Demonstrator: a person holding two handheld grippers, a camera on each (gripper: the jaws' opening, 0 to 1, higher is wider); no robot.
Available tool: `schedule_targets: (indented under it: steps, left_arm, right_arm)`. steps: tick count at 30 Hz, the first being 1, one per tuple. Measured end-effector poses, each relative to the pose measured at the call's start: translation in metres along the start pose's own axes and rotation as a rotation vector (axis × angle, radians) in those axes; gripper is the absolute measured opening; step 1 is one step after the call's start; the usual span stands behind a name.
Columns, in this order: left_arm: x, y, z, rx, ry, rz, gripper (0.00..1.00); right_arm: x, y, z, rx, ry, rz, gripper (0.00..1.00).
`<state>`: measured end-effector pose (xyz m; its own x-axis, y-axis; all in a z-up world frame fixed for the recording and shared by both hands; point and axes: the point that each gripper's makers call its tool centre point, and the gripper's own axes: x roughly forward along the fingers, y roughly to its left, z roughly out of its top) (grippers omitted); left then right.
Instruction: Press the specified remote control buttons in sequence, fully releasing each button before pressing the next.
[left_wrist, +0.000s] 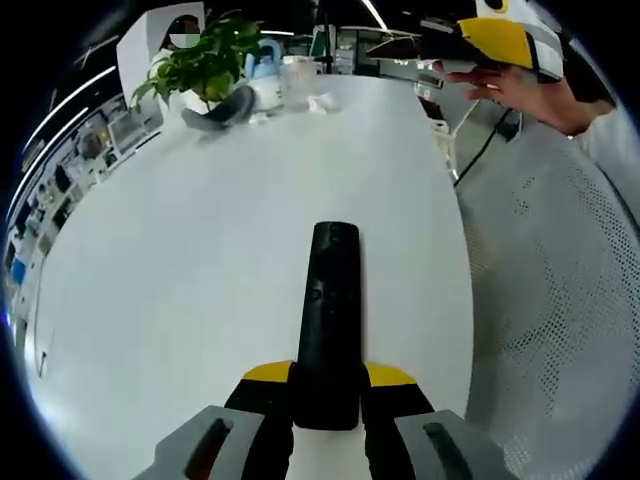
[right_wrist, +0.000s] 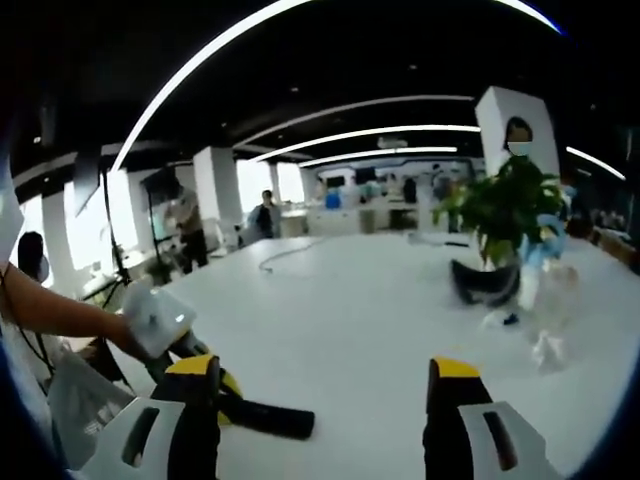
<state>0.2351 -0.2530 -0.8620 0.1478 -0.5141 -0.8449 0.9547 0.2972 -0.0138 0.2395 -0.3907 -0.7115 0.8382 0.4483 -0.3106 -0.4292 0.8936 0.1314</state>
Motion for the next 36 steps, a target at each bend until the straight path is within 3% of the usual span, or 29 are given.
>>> schedule_targets:
  steps: [36]
  left_arm:
    - [0.004, 0.036, 0.005, 0.016, 0.125, -0.011, 0.24]
  right_arm:
    - [0.001, -0.001, -0.004, 0.023, 0.022, 0.004, 0.79]
